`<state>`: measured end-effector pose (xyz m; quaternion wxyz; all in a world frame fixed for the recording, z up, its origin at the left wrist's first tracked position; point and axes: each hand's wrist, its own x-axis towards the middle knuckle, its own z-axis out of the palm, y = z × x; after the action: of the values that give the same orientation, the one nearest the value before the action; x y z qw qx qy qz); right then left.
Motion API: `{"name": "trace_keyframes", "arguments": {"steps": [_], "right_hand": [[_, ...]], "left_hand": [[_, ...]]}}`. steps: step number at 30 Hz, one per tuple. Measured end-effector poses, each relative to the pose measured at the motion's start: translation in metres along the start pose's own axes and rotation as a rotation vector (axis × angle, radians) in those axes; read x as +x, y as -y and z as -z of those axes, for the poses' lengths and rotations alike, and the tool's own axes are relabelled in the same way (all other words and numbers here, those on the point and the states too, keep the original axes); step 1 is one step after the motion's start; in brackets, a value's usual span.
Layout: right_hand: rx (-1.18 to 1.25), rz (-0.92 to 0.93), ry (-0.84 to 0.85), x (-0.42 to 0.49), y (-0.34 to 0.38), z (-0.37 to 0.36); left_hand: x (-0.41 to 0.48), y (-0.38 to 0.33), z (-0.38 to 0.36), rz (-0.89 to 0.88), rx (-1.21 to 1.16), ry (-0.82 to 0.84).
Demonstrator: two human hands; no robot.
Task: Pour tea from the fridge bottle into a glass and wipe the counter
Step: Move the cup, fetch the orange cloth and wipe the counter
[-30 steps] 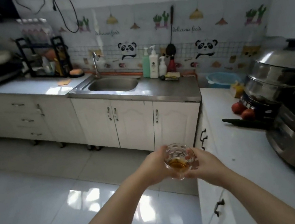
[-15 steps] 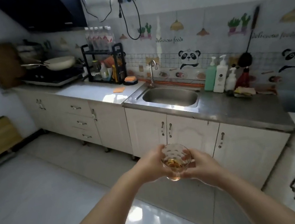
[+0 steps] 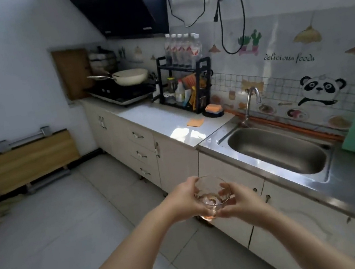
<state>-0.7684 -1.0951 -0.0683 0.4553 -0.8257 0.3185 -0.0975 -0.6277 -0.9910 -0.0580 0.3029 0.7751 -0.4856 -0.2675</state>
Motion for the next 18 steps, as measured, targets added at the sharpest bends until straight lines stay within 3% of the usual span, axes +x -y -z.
{"name": "trace_keyframes", "arguments": {"steps": [9,18], "right_hand": [[-0.001,0.040,0.045,0.168,0.009,0.013],[0.014,-0.011,-0.025,0.348,0.028,0.006]], "left_hand": [[0.137,0.044,0.061,0.049,-0.032,-0.049],[0.304,0.110,0.142,0.037,-0.083,0.032]]}}
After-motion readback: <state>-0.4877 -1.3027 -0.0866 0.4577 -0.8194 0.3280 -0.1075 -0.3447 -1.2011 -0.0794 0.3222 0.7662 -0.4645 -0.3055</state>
